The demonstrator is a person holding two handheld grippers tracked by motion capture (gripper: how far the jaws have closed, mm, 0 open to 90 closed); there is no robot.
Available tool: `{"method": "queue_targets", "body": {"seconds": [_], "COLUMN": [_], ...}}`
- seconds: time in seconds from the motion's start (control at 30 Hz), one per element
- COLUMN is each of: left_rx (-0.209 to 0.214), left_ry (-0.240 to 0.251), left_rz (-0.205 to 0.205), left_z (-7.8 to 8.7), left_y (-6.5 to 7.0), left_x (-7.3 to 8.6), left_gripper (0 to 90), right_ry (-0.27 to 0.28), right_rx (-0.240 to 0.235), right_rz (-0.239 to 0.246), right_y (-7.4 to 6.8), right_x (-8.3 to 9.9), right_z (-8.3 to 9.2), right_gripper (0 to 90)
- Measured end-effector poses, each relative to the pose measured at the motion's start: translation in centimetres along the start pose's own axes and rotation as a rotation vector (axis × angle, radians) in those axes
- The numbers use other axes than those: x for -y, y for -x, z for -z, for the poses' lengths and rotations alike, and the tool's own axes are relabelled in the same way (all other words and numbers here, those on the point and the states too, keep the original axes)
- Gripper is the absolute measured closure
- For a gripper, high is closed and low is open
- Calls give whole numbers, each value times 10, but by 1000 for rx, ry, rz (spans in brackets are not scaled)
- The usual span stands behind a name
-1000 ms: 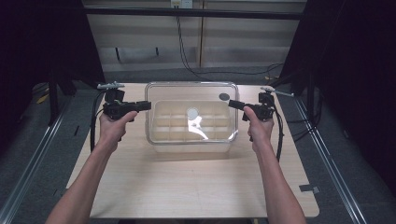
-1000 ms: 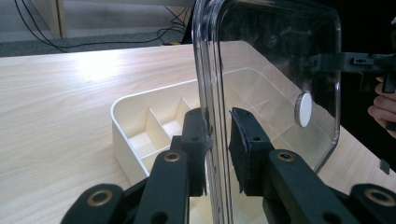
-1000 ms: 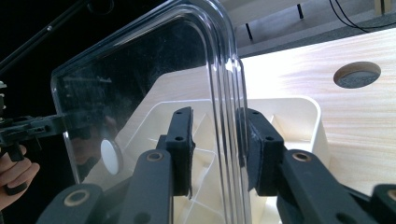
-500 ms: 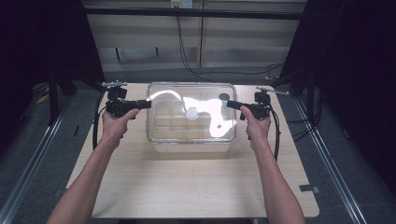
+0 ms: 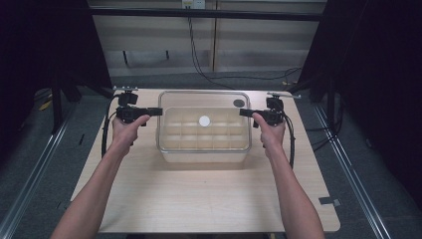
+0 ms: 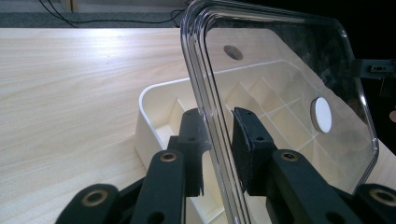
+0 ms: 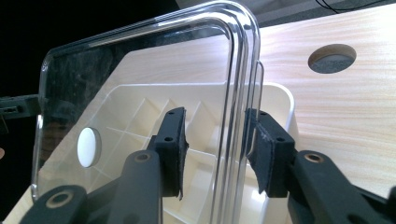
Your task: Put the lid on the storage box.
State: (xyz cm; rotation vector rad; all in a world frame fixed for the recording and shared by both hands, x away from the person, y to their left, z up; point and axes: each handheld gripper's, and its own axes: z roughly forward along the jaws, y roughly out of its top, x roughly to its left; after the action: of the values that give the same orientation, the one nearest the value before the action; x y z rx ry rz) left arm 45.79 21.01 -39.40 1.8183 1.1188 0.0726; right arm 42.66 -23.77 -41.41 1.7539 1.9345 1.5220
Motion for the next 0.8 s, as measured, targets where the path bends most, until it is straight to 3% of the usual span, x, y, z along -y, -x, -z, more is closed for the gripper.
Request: {"method": "queue_targets", "body": {"seconds": [0.13, 0.8], "left_rx": [-6, 17], "left_ry": [-27, -70], "left_rz": [-6, 56], "left_z": [-5, -28], "left_y": [-2, -18], "left_x": [-1, 8], "left_gripper": [718, 669], "right_ry": [-6, -46], "right_rx": [28, 86], "right_rz": [17, -19], "right_y": [0, 11], "right_x": [1, 7], "right_z": [-3, -20], "right_gripper": [570, 532]}}
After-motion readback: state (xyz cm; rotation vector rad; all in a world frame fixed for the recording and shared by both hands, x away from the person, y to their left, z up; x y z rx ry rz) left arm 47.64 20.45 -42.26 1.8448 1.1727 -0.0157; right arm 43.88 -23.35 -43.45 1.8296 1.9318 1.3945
